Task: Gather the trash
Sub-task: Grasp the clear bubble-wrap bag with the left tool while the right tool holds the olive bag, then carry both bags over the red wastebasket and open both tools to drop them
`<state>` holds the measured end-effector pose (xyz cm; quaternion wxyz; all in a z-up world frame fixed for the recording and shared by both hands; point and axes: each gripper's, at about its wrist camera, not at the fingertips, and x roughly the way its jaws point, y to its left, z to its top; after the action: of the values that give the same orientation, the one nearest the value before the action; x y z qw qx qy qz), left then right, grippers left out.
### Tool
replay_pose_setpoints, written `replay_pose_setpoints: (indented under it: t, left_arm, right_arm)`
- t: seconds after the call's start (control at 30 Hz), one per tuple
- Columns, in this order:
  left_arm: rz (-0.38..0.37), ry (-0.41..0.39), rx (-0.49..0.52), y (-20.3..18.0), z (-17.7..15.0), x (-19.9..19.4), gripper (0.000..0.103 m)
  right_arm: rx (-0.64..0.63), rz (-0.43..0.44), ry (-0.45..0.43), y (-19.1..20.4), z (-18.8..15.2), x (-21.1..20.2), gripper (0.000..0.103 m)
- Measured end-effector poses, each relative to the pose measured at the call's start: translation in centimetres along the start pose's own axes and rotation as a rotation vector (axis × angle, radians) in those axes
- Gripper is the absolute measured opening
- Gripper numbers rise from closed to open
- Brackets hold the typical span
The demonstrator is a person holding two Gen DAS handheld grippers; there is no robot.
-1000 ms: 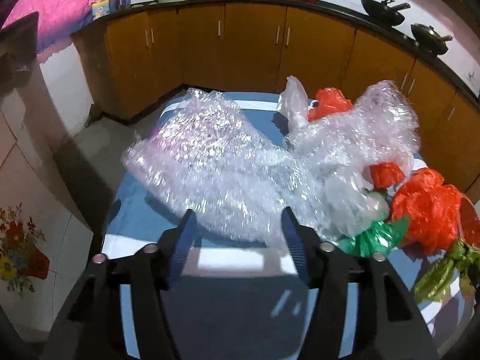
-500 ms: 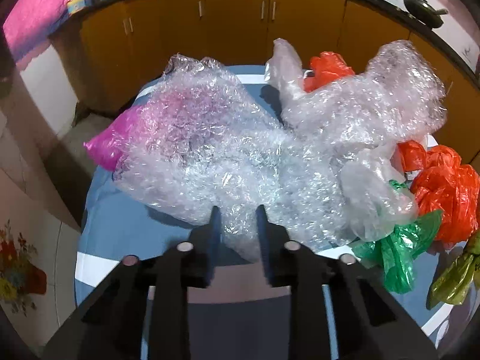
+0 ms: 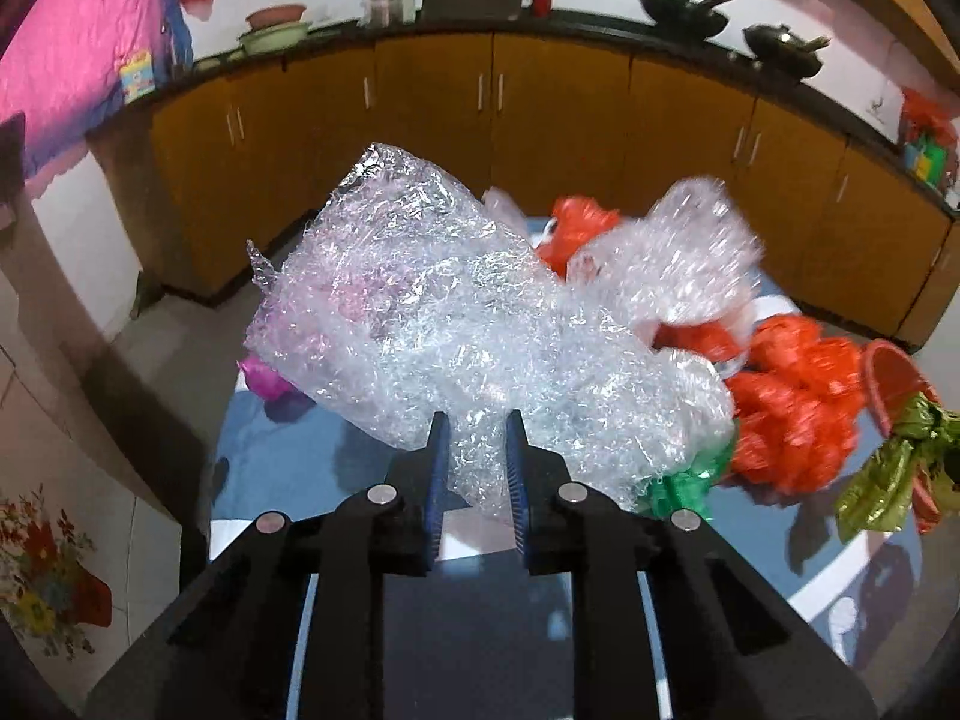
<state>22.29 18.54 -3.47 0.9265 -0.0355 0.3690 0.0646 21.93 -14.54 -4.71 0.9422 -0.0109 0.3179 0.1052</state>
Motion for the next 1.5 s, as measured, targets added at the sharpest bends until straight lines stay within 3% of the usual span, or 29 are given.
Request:
replay_pose_setpoints:
  t: [0.37, 0.63, 0.97, 1.13, 1.3, 1.5]
  left_arm:
    - [-0.022, -0.107, 0.044, -1.8, 1.5, -5.0, 0.019]
    - [-0.119, -0.141, 0.094, -5.9, 2.5, -6.6, 0.019]
    - [-0.369, -0.146, 0.246, -19.9, 2.7, -5.9, 0.019]
    - [-0.457, -0.124, 0.325, -26.6, 1.6, -4.6, 0.019]
    - [-0.509, -0.081, 0.415, -32.4, -0.5, -2.8, 0.019]
    - [-0.522, -0.023, 0.495, -36.6, -2.5, -0.6, 0.019]
  right_arm:
    - [0.032, -0.002, -0.078, -1.2, 1.3, -3.7, 0.004]
    - [0.089, -0.072, -0.102, -4.6, 1.6, -4.7, 0.004]
    - [0.249, -0.335, -0.074, -15.0, 1.1, -5.3, 0.004]
    - [0.312, -0.443, -0.056, -19.8, 0.3, -5.2, 0.004]
    - [0.35, -0.496, -0.031, -22.8, -0.5, -4.2, 0.004]
    - [0.38, -0.5, -0.006, -25.0, -1.1, -2.5, 0.004]
